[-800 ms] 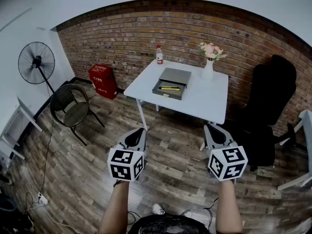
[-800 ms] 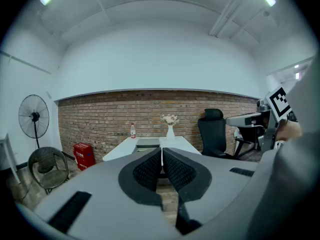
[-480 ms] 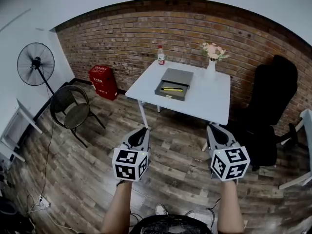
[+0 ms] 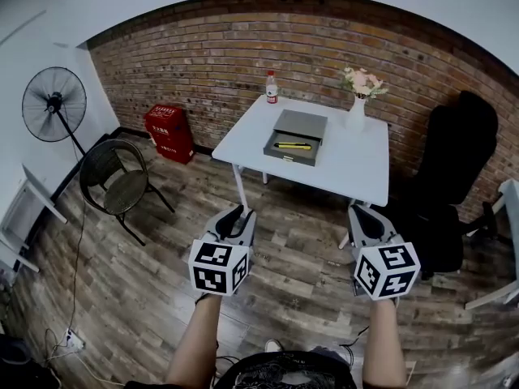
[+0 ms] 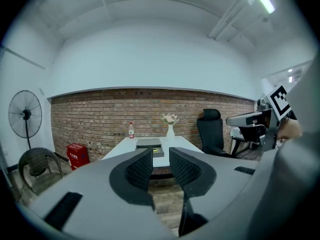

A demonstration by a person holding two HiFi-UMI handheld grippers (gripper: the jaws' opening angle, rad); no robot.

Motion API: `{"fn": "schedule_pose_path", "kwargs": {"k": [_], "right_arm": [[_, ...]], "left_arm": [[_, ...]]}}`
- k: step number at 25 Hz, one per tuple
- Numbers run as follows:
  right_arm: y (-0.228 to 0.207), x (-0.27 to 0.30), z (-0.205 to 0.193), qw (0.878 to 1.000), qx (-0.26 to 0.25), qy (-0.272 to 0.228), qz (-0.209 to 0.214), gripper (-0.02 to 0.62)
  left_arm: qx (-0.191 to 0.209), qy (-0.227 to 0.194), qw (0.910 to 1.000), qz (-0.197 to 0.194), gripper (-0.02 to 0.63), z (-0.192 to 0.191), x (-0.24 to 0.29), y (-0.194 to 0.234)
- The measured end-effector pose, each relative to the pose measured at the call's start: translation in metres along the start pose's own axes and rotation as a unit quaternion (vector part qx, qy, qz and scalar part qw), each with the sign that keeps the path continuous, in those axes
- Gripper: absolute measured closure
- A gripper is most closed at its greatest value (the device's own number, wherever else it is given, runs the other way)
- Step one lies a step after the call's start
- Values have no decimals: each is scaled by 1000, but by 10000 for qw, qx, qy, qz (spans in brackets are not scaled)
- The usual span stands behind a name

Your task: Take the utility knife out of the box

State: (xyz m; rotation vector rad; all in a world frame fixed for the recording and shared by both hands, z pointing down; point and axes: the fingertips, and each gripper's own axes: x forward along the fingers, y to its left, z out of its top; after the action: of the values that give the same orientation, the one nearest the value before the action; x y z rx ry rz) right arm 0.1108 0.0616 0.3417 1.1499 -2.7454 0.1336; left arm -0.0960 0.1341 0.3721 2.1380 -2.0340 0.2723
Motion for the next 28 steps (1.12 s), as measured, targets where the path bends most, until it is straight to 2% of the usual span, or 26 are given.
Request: {"fn": "schedule_pose_path", "kwargs": {"k": [6,14,20,28], "right_arm": [[6,10,-4,10000,-31,57,-37,576],[-20,35,-11,9999,57,92,-76,575],[-44,82,-15,9999,92,107,75,575],[-100,149,-5,9996,175,159,162,575]], "left_arm": [[-61,-65,9999,97,477,-2,9,21],[-27,-54,9998,170,433,-4,42,25],[-35,-32,9996,267,416,-2,86,38],[27,93,9995,312,404,17,166,48]]}}
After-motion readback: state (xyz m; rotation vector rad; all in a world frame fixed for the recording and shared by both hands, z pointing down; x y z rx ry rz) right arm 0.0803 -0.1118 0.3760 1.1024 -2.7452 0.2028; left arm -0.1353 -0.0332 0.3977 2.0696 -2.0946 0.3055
